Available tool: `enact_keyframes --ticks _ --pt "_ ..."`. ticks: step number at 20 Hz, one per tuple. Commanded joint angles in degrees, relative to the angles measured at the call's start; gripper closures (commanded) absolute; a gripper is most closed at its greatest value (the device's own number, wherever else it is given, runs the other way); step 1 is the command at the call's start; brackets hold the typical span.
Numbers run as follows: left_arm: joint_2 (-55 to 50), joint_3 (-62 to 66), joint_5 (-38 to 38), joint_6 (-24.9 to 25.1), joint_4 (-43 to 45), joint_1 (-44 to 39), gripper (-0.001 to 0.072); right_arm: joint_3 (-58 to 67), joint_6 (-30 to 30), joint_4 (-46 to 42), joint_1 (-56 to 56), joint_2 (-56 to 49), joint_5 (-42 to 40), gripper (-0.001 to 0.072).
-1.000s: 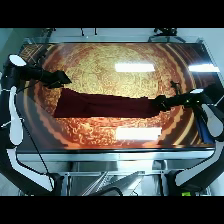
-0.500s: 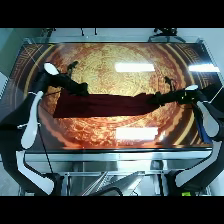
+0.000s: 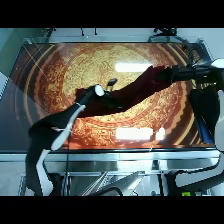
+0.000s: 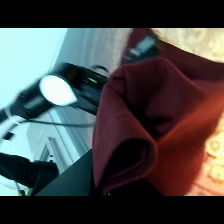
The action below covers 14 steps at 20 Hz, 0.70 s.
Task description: Fold the shirts.
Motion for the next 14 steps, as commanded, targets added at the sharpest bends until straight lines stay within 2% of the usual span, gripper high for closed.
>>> enact_keyframes --ticks 1,2,6,11,14 --pt "-7.37 10.56 1.81 -3.17 0.26 -6.99 0.0697 2.05 2.12 2.86 0.02 3.19 2.51 0.0690" --pt "-8.59 13.94 0.11 -3.17 0.42 -7.80 0.0696 2.03 3.39 2.34 0.02 3.13 3.45 0.0690" --pt "-6.51 18.71 -5.16 -3.15 1.05 -4.94 0.0697 2.01 6.62 -9.62 0.09 2.91 3.69 0.0690" --pt "4.07 16.17 -20.85 -2.51 0.68 8.85 0.0697 1.86 8.02 -11.15 2.01 1.92 2.16 0.0690" --pt "13.86 16.15 -25.00 -1.38 0.33 17.92 0.0697 0.79 8.24 -11.26 10.56 0.96 -6.91 0.0690"
